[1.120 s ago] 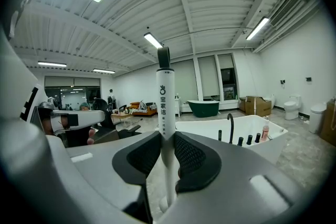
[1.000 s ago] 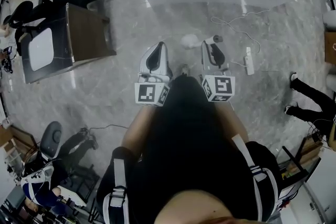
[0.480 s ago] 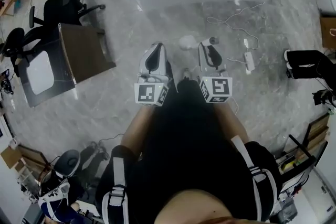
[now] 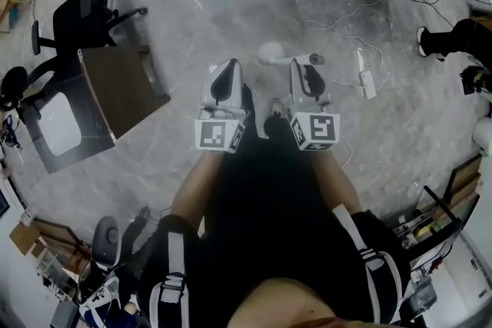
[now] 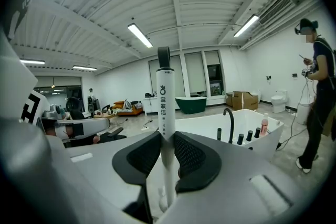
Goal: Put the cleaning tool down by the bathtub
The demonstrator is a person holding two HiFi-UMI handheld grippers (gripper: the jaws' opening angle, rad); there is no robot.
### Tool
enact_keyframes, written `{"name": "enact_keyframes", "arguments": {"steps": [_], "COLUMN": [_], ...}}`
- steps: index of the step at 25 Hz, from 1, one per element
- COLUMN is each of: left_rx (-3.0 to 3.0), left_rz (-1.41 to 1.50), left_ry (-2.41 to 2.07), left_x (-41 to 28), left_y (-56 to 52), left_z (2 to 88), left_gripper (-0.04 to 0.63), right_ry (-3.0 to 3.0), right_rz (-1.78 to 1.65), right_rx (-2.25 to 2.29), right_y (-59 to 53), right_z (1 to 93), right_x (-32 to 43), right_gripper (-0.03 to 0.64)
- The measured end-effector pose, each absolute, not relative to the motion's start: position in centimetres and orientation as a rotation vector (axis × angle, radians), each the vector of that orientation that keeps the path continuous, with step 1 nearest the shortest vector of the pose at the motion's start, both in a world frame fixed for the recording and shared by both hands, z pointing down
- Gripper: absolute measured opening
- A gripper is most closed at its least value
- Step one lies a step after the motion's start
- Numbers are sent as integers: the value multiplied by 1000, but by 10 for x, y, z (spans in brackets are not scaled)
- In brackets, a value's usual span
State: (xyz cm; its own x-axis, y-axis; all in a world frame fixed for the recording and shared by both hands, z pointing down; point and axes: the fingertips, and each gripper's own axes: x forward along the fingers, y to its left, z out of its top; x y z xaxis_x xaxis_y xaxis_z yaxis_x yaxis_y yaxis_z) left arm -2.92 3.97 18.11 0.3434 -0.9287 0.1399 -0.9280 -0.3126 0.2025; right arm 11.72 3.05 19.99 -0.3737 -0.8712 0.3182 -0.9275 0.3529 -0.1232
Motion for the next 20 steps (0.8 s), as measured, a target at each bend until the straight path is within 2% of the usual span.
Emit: {"name": "enact_keyframes", "arguments": {"steps": [20], "left_rx": [2328], "left_rz": [35], "left_ry": [-1609], "left_x": [-48], "left_y": [-45], "left_z": [287], "left_gripper": [8], "right_ry": [-2326], "right_rz": [481], "right_rx": [1625], "right_y": [-56], "right_z": [313], "right_x": [85], "right_gripper": [84]}}
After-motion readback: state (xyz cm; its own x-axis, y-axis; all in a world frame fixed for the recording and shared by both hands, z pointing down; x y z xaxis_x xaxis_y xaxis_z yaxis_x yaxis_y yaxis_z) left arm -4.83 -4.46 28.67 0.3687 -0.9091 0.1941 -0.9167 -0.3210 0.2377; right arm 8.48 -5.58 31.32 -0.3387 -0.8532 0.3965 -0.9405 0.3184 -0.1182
